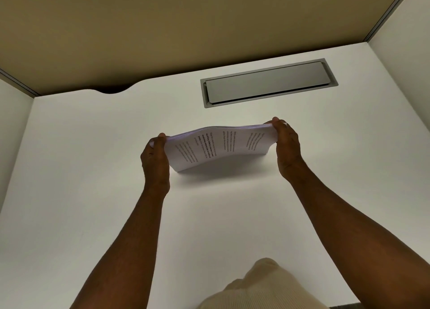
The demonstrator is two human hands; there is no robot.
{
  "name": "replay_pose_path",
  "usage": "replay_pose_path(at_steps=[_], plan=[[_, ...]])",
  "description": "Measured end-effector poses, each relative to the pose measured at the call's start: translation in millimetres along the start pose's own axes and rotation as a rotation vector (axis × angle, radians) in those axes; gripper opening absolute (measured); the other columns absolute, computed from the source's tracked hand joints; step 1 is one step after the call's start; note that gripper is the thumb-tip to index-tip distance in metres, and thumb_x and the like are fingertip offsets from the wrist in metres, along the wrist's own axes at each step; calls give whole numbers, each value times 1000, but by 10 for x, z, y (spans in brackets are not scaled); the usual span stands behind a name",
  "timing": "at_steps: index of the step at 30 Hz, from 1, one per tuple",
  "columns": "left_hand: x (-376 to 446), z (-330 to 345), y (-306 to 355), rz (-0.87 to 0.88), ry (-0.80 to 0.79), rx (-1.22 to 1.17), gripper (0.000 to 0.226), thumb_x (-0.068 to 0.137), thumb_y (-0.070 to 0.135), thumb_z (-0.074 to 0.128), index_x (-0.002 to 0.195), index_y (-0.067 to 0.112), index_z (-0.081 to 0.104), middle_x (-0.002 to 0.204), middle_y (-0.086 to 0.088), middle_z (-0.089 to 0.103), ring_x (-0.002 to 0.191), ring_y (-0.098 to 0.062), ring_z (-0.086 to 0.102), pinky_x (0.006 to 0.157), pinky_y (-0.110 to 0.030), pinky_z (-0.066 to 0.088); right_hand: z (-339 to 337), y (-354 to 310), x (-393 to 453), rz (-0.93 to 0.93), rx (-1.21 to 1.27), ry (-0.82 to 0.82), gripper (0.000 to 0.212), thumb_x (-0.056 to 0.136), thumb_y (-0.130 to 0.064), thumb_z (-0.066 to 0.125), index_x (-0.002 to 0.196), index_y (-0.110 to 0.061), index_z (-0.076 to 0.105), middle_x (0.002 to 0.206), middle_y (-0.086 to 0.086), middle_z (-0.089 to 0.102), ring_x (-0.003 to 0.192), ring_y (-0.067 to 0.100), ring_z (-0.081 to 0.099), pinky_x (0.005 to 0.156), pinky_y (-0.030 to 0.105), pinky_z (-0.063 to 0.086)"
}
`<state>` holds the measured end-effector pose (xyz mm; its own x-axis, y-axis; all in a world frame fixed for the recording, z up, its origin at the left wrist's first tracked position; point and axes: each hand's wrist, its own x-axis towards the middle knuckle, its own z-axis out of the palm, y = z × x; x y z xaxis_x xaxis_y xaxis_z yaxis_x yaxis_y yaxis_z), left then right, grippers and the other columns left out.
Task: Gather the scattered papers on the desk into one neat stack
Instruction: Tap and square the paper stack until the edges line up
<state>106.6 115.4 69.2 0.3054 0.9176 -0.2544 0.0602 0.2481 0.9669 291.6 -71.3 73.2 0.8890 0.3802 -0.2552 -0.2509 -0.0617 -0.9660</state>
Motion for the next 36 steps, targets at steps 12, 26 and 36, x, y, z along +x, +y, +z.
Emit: replay_pose_path(at_steps=[12,26,36], plan=[[41,-129,-214,123,-120,244,36,78,13,61,114,13,59,102,0,64,100,-19,62,77,-23,51,-111,231,49,-141,-286,-127,20,90,-14,63,105,-20,53,96,-3,61,98,18,60,76,22,54],[83,-44,-242,74,-89,178,29,91,-6,55,112,13,59,96,3,65,91,-14,63,69,-15,52,-79,233,126,-20,-206,-145,25,89,-7,63,106,-25,59,96,-6,66,97,18,64,77,22,55],[29,-113,-229,99,-115,184,33,91,-3,59,122,7,58,102,-1,66,92,-11,64,71,-18,55,-143,186,120,-20,-136,-153,30,86,-6,64,108,-26,59,108,6,67,104,24,64,86,37,56]])
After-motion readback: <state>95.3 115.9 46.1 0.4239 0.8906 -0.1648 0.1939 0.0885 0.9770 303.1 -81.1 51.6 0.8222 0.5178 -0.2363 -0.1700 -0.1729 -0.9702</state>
